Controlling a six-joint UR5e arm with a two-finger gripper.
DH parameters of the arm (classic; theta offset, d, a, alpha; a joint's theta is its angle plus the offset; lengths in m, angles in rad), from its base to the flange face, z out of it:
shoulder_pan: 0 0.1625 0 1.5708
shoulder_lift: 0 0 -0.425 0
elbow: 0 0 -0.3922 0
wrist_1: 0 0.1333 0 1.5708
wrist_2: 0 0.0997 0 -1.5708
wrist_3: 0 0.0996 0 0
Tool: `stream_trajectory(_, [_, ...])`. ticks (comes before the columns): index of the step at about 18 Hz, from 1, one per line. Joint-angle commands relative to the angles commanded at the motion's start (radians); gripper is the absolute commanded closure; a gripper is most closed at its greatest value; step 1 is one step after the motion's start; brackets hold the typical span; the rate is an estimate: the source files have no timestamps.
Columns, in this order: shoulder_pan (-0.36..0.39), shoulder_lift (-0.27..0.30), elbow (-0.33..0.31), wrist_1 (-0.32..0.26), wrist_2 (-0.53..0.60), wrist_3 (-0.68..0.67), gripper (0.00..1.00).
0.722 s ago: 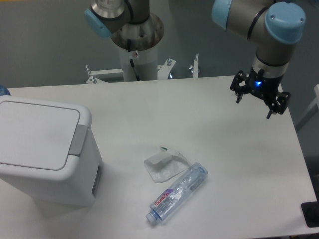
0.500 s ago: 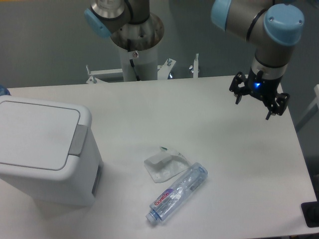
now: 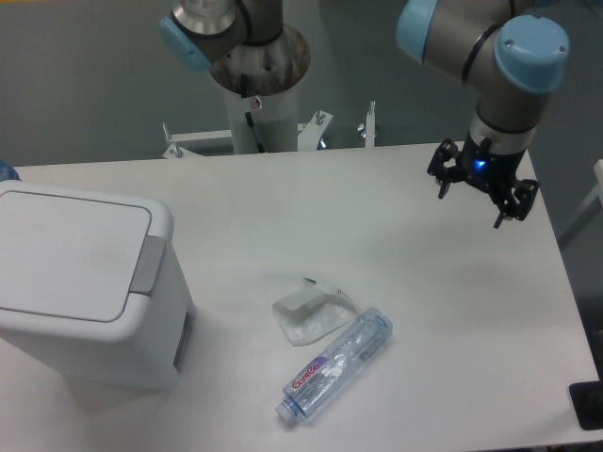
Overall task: Open the trash can
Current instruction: 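Move the open gripper across the table toward the trash can lid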
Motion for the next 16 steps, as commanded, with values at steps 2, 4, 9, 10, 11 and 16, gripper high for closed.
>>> stream_trajectory(2, [-0.012,0.000,0.003,0.002,-0.008,-0.118,0.00])
stream_trajectory(4, [-0.014,0.002,0.006,0.002,-0.057,-0.198,0.00])
stream_trajectory(9, [-0.009,0.025,0.014,0.020,-0.296,-0.376,0.00])
stream_trajectory(10, [-0.011,0.031,0.020,0.021,-0.316,-0.430,0.00])
stream_trajectory(11, [-0.015,0.037,0.034,0.021,-0.333,-0.476,0.00])
stream_trajectory(16, [-0.049,0.043,0.067,0.021,-0.500,-0.655,0.00])
